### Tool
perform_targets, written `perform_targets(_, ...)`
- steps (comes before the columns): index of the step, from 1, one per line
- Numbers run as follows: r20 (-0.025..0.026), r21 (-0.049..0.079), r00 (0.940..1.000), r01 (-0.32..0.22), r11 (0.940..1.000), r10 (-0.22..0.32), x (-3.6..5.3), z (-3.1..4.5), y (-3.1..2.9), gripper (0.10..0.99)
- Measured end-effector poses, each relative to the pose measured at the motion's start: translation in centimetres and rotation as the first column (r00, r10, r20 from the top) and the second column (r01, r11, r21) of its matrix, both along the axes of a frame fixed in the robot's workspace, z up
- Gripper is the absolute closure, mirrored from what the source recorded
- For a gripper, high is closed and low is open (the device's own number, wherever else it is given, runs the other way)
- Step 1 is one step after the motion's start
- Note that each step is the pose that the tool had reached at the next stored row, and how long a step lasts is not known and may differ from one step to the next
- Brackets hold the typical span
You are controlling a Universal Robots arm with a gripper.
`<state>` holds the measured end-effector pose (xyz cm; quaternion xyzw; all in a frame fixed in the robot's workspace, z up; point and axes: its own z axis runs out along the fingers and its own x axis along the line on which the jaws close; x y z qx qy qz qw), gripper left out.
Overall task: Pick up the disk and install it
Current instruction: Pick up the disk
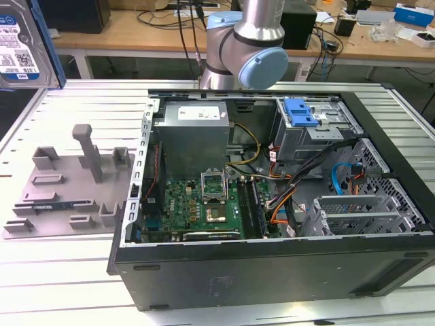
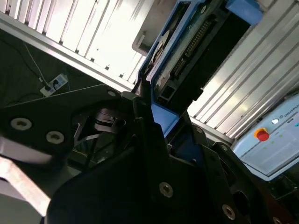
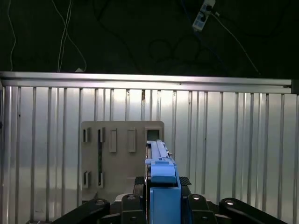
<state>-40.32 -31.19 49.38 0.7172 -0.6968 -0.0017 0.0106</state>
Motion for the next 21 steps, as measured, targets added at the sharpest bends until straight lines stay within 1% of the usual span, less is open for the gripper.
perform_targets(1, 0.0001, 0.001, 1.0000, 0.000, 1.0000, 0.000, 0.00, 0.52, -0.05, 0.718)
perform_targets(5, 0.0001, 0.001, 1.0000, 0.000, 1.0000, 0.000, 0.07, 0.53, -0.20, 0.718)
perform_targets(8, -0.0011, 0.001, 1.0000, 0.000, 1.0000, 0.000, 1.78, 0.96, -1.23, 0.718)
perform_targets(10, -0.0019, 0.001, 1.0000, 0.000, 1.0000, 0.000, 2.21, 1.06, -1.58, 0.718)
perform_targets(11, -0.0030, 0.001, 1.0000, 0.000, 1.0000, 0.000, 2.61, 1.13, -1.88, 0.718)
perform_targets(12, -0.0040, 0.001, 1.0000, 0.000, 1.0000, 0.000, 3.19, 1.18, -2.29, 0.718)
perform_targets(17, -0.0057, 0.001, 1.0000, 0.000, 1.0000, 0.000, 5.11, 1.19, -3.57, 0.718)
perform_targets(19, -0.0060, 0.001, 1.0000, 0.000, 1.0000, 0.000, 5.78, 1.19, -3.99, 0.718)
perform_targets(21, -0.0063, 0.001, 1.0000, 0.000, 1.0000, 0.000, 6.63, 1.19, -4.37, 0.718)
